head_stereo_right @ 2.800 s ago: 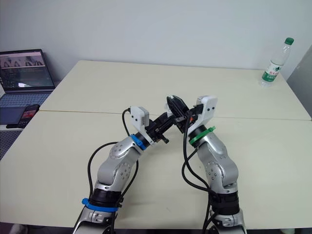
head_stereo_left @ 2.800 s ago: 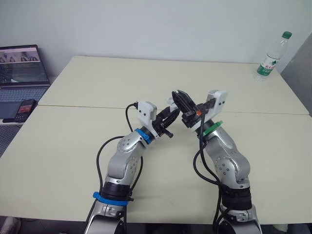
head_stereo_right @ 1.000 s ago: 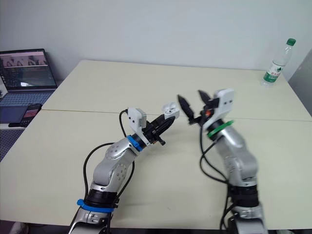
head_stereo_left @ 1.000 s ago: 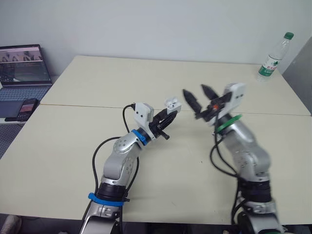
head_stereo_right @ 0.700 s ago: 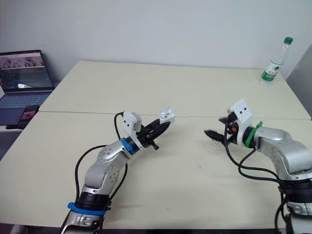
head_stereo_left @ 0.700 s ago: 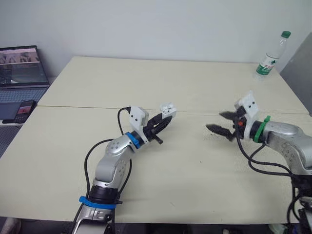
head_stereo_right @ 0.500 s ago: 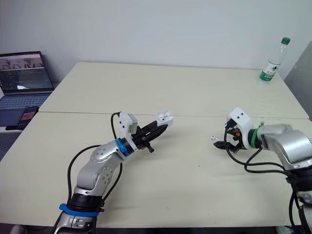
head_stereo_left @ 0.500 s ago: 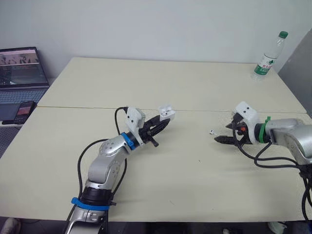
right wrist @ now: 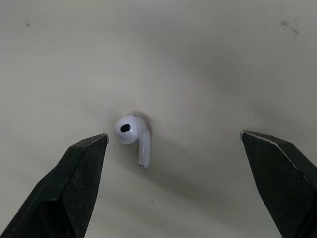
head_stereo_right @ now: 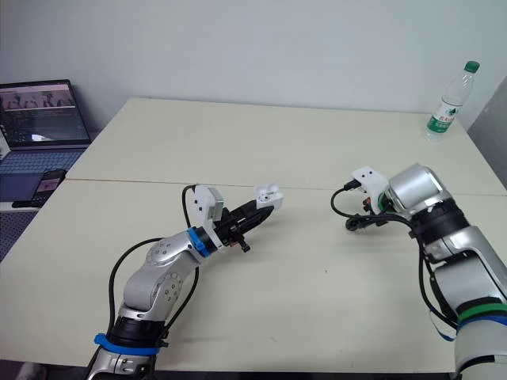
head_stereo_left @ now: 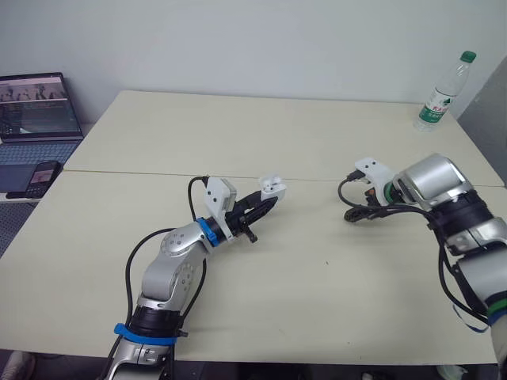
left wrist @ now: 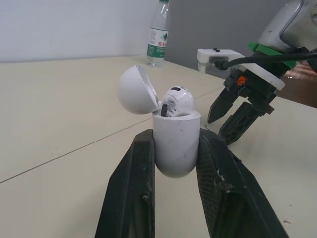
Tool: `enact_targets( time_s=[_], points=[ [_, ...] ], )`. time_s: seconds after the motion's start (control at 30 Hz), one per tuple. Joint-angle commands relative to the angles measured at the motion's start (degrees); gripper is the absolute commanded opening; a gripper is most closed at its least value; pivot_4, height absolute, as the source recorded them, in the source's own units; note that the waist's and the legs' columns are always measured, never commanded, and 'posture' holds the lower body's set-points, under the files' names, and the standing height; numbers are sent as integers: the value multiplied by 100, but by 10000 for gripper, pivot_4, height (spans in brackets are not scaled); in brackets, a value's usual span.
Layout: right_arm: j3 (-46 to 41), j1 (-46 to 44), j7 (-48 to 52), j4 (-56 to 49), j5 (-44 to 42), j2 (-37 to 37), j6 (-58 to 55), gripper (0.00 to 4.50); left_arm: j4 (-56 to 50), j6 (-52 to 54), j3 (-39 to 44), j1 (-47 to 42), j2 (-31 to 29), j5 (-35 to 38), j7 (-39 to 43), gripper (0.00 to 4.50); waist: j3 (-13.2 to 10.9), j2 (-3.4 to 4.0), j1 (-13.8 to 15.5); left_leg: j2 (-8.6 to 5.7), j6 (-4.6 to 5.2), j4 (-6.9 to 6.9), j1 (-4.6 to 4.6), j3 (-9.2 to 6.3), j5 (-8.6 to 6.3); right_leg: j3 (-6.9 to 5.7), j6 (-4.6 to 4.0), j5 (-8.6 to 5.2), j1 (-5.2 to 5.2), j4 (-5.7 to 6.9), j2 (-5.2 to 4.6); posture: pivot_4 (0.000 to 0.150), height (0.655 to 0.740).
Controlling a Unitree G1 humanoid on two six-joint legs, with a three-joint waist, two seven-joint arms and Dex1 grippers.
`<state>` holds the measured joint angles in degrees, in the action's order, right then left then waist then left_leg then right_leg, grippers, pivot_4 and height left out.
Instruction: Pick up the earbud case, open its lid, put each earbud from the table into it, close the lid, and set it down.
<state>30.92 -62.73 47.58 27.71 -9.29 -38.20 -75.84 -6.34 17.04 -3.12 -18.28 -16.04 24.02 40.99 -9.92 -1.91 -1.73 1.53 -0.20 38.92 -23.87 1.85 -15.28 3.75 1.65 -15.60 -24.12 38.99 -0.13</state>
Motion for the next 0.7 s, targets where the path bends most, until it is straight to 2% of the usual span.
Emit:
enact_targets(
  time_s=[0.03,0.37,0.5,0.6,0.7],
  points=[
    [221,-217,175,246,162,81,27,44771,-284,-84,34,22,21,44,-25,7720,0,1,-1,0,0,0,0,1,0,0,0,0,-1,0,0,1500,7389],
    [114,-259,361,322,226,326,-31,44771,-327,-89,62,97,-5,38,-79,7720,2,3,-13,4,0,1,4,-2,0,-9,-5,4,1,5,2,1500,7389],
    [2,-291,327,265,241,386,-99,32712,-317,-100,51,112,0,29,-76,7720,2,3,-15,5,0,1,4,-3,0,-9,-6,5,1,5,3,1500,7389],
    [20,-274,329,155,254,401,-161,32712,-295,-103,44,103,4,22,-72,7720,2,3,-14,5,0,1,4,-3,0,-9,-6,5,1,5,3,1500,7389],
    [12,-234,307,70,243,403,-242,27759,-283,-102,39,96,3,19,-65,7720,2,3,-14,4,0,1,4,-3,0,-9,-6,5,1,5,3,1500,7389]
  ],
)
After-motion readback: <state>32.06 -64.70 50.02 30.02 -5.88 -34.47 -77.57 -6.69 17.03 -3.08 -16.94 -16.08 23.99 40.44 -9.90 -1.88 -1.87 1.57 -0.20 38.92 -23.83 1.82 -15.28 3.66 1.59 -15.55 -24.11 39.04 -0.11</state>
